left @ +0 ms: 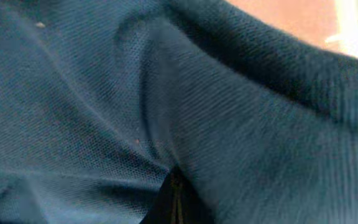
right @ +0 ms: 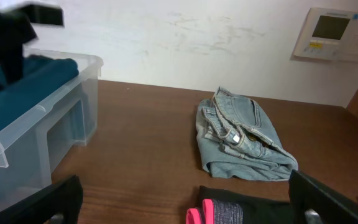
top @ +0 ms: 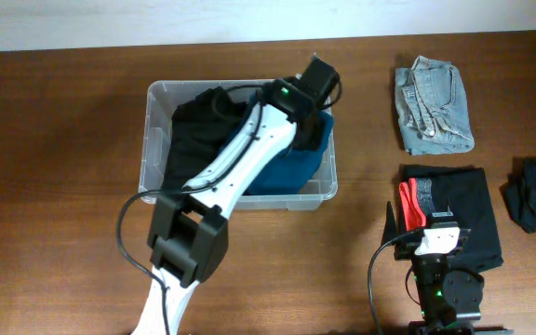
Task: Pack container
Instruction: 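Press the teal garment down inside the bin with the left gripper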
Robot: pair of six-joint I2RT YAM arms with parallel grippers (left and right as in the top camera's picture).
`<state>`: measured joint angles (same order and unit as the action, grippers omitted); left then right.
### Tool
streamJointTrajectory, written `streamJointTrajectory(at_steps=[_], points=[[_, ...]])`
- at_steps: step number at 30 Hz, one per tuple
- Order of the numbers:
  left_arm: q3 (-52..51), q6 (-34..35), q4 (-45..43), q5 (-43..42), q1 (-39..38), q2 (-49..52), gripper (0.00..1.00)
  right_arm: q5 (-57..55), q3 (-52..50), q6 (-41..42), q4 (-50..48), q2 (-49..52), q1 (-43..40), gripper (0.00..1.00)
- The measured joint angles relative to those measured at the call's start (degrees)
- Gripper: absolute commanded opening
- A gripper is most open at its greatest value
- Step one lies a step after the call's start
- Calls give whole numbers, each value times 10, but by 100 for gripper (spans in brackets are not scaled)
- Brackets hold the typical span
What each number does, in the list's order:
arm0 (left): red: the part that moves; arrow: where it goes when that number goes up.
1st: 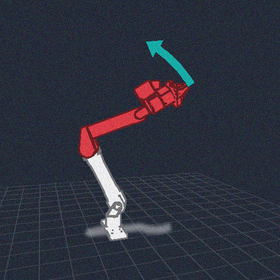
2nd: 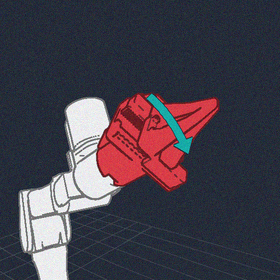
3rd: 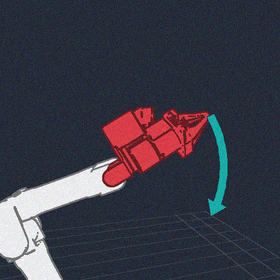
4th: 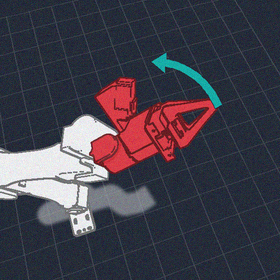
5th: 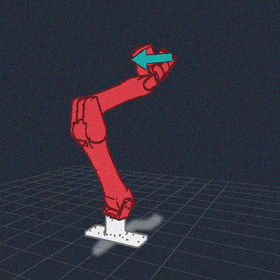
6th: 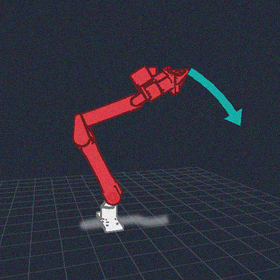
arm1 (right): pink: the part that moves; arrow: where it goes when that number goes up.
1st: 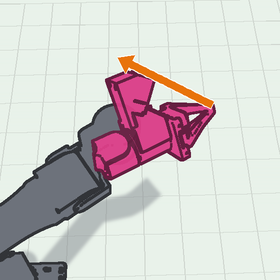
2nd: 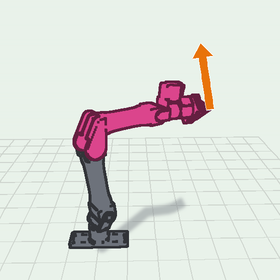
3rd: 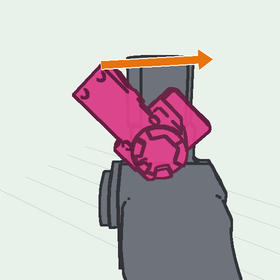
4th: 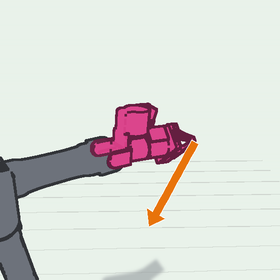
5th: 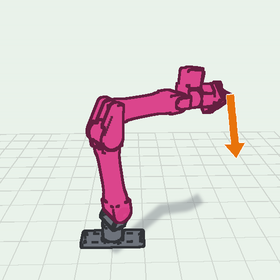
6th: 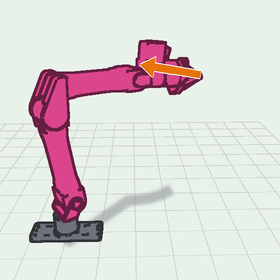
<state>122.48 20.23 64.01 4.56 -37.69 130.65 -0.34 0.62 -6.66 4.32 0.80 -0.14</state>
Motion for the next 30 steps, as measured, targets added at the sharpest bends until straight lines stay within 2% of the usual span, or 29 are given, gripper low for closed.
streamJointTrajectory(at_steps=[7, 14, 22, 25, 30], points=[[0, 7, -3, 5, -1, 22, 1, 0, 0, 0, 0, 0, 0, 98], [5, 32, 7, 53, -3, 23, 1, 0, 0, 0, 0, 0, 0, 98], [132, 37, 51, 121, -4, 31, 1, 0, 0, 0, 0, 0, 0, 98], [187, 37, 70, 117, -5, 30, 1, 0, 0, 0, 0, 0, 0, 98], [221, 37, 86, 49, -5, 23, 1, 0, 0, 0, 0, 0, 0, 98]])
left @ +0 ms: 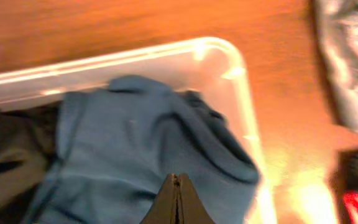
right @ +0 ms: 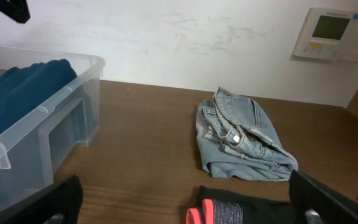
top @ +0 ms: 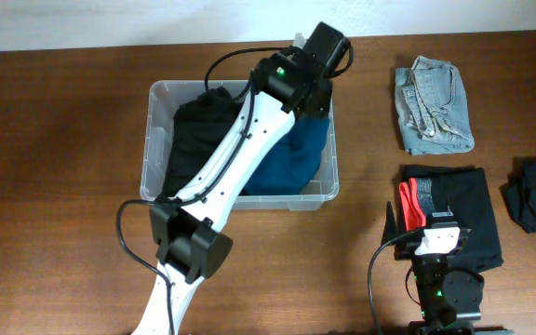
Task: Pack container
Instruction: 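Press the teal garment down inside the bin with the left gripper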
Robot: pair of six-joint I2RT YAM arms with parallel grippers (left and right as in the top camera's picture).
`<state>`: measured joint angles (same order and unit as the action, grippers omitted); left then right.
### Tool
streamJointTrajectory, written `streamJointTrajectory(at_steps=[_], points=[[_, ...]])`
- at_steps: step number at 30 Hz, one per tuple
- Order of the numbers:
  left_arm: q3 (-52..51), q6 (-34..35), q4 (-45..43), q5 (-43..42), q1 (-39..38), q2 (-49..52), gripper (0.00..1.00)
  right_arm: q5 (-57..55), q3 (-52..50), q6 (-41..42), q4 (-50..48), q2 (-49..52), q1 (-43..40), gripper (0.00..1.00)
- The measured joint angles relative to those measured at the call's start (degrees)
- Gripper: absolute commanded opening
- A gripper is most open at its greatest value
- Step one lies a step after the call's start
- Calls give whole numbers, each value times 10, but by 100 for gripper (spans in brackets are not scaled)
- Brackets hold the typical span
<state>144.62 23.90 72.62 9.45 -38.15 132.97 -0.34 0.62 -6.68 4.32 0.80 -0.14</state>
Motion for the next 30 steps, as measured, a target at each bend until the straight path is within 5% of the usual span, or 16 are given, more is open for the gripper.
streamJointTrajectory(at_steps=[15, 30], points=[[-61, 2, 5, -118, -2, -1, 1, 0, 0, 0, 0, 0, 0, 98], [-98, 2, -18, -138, -11, -1, 1, 0, 0, 0, 0, 0, 0, 98]])
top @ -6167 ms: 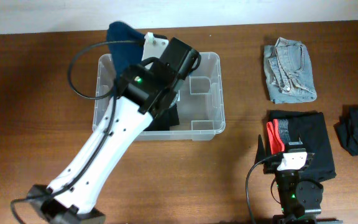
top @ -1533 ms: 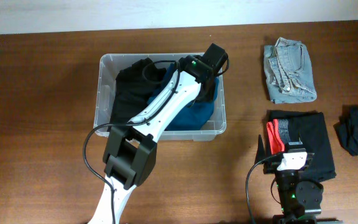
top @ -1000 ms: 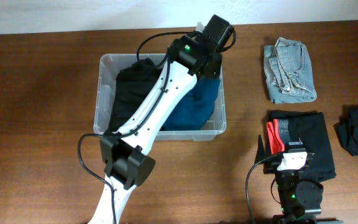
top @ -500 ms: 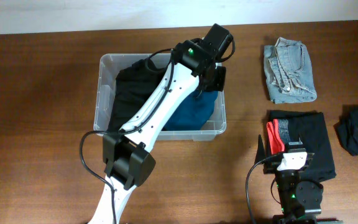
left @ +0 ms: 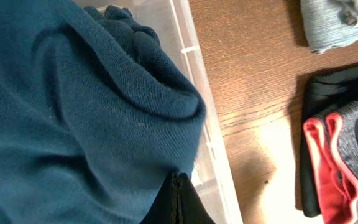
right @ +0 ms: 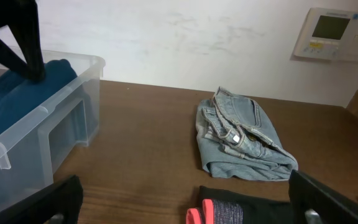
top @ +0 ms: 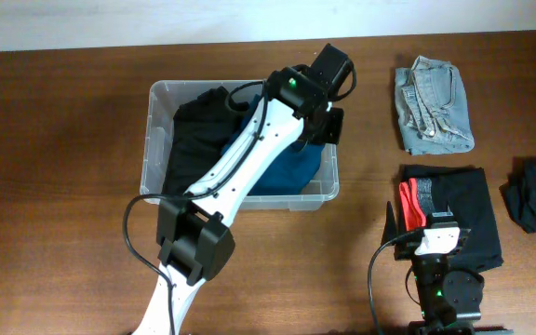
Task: Pack container
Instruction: 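Press the teal garment down inside the bin with the left gripper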
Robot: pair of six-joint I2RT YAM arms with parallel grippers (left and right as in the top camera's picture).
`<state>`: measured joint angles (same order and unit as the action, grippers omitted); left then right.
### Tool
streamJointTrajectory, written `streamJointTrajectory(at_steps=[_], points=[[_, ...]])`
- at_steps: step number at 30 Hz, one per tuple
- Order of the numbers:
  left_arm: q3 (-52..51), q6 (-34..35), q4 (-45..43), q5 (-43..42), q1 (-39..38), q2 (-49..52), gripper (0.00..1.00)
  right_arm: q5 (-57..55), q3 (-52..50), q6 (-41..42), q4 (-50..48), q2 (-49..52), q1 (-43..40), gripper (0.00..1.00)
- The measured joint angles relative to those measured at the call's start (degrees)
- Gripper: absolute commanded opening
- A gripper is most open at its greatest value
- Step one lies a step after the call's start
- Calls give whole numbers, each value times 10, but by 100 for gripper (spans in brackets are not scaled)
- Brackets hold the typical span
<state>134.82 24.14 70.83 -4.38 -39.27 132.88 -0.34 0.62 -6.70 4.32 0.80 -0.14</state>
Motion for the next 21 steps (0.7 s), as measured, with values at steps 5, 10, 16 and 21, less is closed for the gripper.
streamJointTrajectory(at_steps=[5, 10, 16, 21], points=[[-12, -1, -35, 0, 0, 0, 1, 0, 0, 0, 0, 0, 0, 98], [-12, -1, -48, 0, 0, 0, 1, 0, 0, 0, 0, 0, 0, 98], [-12, -1, -56, 2, 6, 8, 1, 0, 0, 1, 0, 0, 0, 98], [-12, -1, -60, 18, 17, 21, 1, 0, 0, 1, 0, 0, 0, 98]])
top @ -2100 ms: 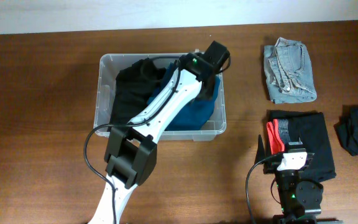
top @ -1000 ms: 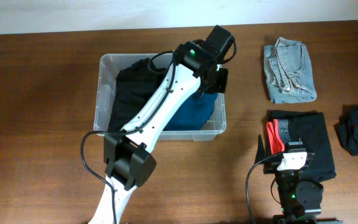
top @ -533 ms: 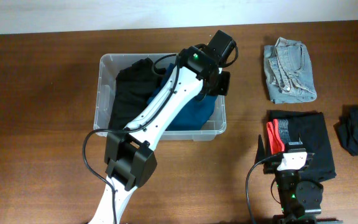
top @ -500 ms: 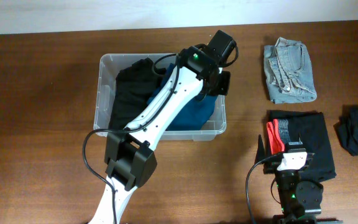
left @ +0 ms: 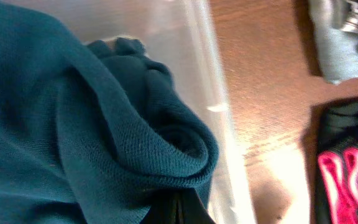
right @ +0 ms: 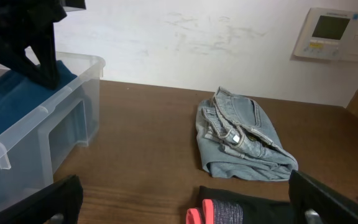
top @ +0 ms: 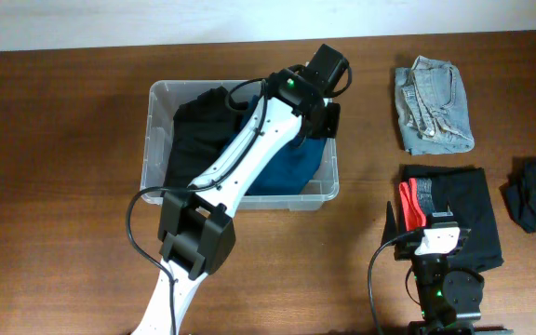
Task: Pack container
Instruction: 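Press the teal garment down inside the bin with the left gripper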
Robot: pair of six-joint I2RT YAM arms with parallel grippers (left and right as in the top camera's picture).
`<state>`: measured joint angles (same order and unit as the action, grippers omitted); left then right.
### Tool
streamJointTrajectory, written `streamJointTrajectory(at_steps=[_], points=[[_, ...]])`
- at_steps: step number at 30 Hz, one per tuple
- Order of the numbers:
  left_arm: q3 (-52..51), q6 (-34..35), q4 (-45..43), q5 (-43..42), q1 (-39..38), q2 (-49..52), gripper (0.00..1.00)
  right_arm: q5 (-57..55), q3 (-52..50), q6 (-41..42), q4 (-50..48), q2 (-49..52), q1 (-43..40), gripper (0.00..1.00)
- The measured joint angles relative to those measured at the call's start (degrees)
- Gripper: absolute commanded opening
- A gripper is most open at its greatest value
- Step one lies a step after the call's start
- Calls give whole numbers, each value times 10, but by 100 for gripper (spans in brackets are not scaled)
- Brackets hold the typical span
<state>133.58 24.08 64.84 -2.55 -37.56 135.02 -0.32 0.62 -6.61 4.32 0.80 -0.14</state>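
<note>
A clear plastic container [top: 156, 140] holds a black garment [top: 194, 130] on its left side and a teal garment [top: 291, 167] on its right. My left gripper [left: 176, 214] is shut, its tip pressed against a rolled fold of the teal garment [left: 104, 137] just inside the container's right wall [left: 210, 93]. Folded jeans [top: 433, 104], a black garment with a red and grey piece [top: 454, 214] and a dark bundle lie on the table to the right. My right gripper [right: 184, 182] stands open, low over the table, with nothing between its fingers.
The wooden table [top: 63, 233] runs to a white wall [right: 197, 37] at the back, with a wall panel [right: 329, 34] on it. My left arm [top: 231, 177] crosses over the container from the front.
My left gripper has moved slightly toward the back of the container and sits lower against the teal fold. It stays shut. The right arm has not moved.
My shut left gripper was first buried in the teal garment inside the container. Then it was up over the container's far right corner. After that it was down near the right wall over the teal fold, and now presses that fold. The right gripper stayed open.
</note>
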Motion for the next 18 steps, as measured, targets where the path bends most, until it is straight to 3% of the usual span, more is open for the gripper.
streamJointTrajectory(at_steps=[18], points=[[0, 0, -48, 28, 20, 48, 1, 0, 0, 0, 0, 0, 0, 98]])
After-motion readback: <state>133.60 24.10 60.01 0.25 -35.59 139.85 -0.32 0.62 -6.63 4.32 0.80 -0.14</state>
